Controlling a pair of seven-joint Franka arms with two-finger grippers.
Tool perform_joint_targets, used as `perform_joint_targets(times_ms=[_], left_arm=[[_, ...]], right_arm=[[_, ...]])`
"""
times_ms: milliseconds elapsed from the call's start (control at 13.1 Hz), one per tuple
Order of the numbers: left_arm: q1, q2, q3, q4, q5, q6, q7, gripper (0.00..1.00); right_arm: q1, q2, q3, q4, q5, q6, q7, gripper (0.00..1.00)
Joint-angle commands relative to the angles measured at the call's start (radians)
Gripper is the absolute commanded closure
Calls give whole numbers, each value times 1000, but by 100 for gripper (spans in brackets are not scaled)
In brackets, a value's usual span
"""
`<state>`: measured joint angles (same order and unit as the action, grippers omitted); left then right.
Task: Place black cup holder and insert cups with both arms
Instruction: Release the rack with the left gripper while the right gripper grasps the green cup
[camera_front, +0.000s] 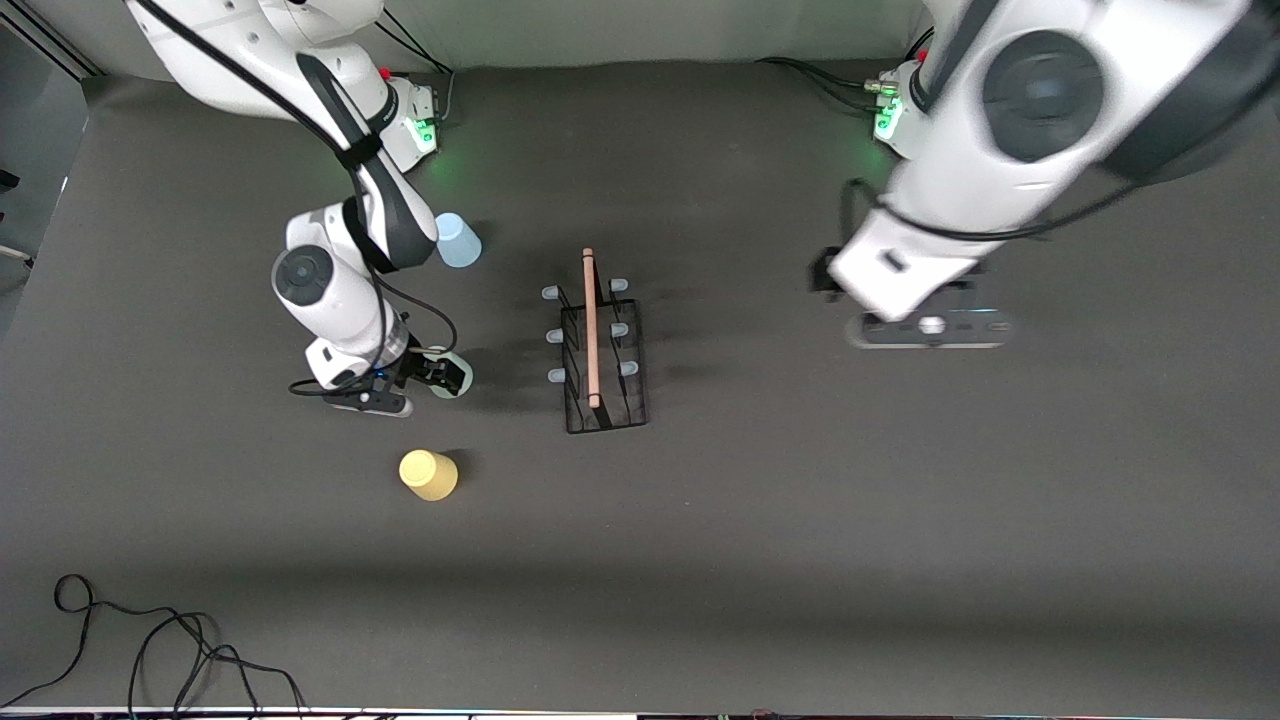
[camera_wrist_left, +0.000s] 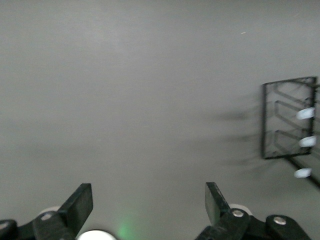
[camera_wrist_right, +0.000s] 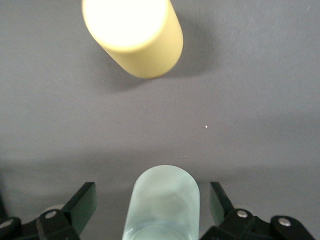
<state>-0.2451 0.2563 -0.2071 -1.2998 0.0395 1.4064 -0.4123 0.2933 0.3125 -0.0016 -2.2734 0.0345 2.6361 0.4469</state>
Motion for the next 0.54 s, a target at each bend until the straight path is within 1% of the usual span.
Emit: perform_joint_targets(times_ms=[0,153,383,460], left_arm=[[75,-179,-5,-217,22,22,110,0],[122,-247,-5,-301,43,35,130,0],[225,-266,-3,-315,42,46,246,0],[231,-267,18,-312,42,52,272,0]], right_arm=[[12,13,-6,-11,8,7,3,0],[12,13,-5,-32,8,1,3,0],[38,-10,-3,-43,10,-65,4,0],[38,-25,-3,-43,10,-83,3,2]])
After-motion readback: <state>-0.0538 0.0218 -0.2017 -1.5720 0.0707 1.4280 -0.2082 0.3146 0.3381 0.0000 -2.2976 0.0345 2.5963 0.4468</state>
